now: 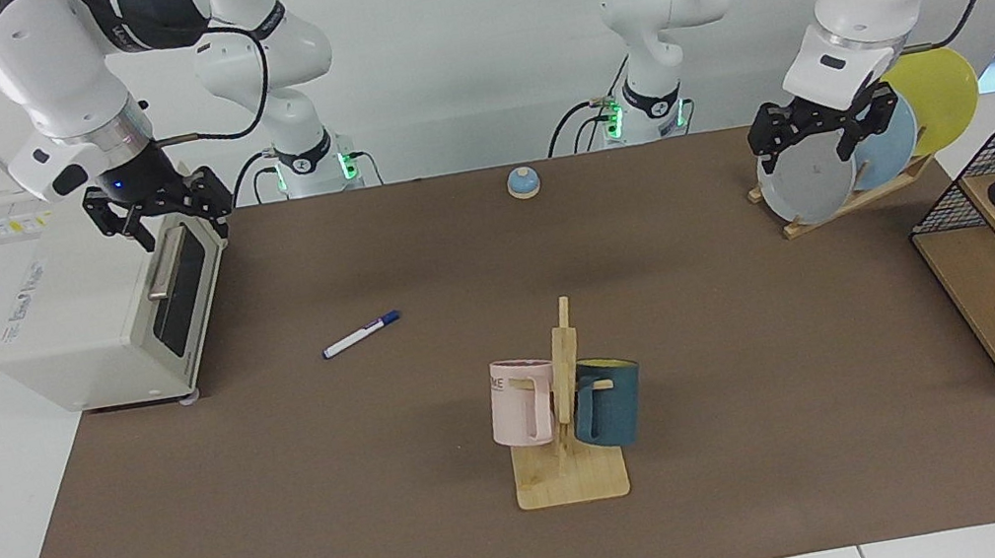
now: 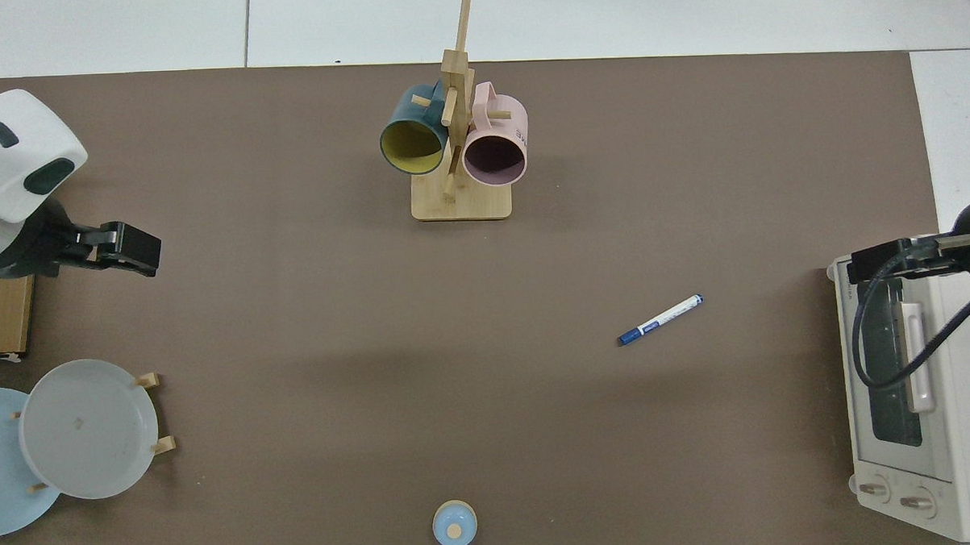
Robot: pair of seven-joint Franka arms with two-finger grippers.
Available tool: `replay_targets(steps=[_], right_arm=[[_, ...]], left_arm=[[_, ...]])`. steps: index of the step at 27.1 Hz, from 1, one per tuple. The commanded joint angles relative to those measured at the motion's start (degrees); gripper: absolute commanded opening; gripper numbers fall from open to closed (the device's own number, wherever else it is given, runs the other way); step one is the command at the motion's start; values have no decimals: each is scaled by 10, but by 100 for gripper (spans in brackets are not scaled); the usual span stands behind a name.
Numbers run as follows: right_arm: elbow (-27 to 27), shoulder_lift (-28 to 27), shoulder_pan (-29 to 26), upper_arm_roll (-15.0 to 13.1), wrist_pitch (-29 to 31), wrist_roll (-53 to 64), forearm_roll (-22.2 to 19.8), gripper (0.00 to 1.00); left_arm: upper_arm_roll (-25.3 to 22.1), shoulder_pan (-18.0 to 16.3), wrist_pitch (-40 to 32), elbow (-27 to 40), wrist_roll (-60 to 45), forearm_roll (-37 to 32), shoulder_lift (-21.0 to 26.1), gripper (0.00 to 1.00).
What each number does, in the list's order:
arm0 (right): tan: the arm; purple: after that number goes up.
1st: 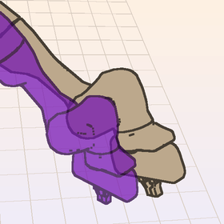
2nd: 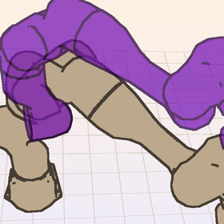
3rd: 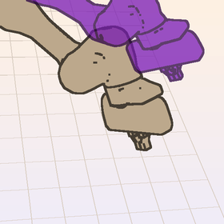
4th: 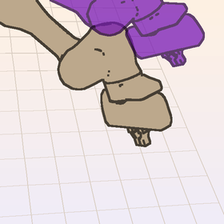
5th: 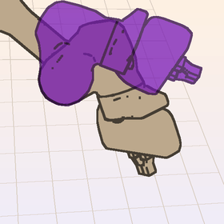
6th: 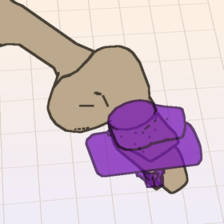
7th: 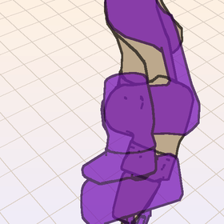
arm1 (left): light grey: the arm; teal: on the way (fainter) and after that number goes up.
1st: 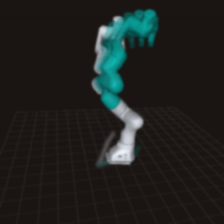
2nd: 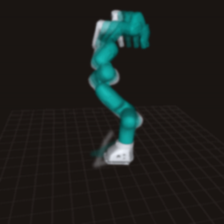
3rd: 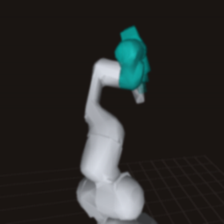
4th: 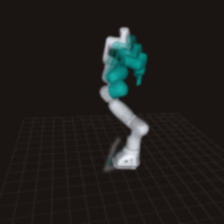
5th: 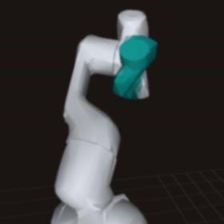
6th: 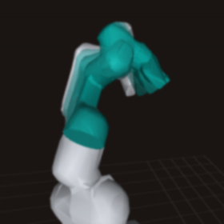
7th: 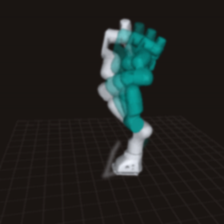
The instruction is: Put markers into pen holder
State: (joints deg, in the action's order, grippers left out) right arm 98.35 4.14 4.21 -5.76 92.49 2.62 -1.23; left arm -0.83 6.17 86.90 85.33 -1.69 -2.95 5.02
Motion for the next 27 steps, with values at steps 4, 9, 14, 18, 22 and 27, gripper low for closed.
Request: replay_targets(steps=[4,9,14,18,22,27], right_arm=[[19,17,-7,2,7,0,8,100],[18,17,-7,2,3,0,8,100],[17,14,-13,0,17,-2,2,100],[16,11,-15,1,37,-4,10,100],[18,13,-19,1,37,-24,9,100],[45,9,-9,4,76,-195,11,100]], left_arm=[[9,-38,22,70,-2,26,-51,100],[9,-29,21,70,-4,26,-51,100],[10,-27,24,70,-3,26,-51,100],[10,-27,24,70,-2,25,-51,100],[9,-27,24,71,-2,25,-51,100],[10,-27,25,73,1,25,-51,100]])
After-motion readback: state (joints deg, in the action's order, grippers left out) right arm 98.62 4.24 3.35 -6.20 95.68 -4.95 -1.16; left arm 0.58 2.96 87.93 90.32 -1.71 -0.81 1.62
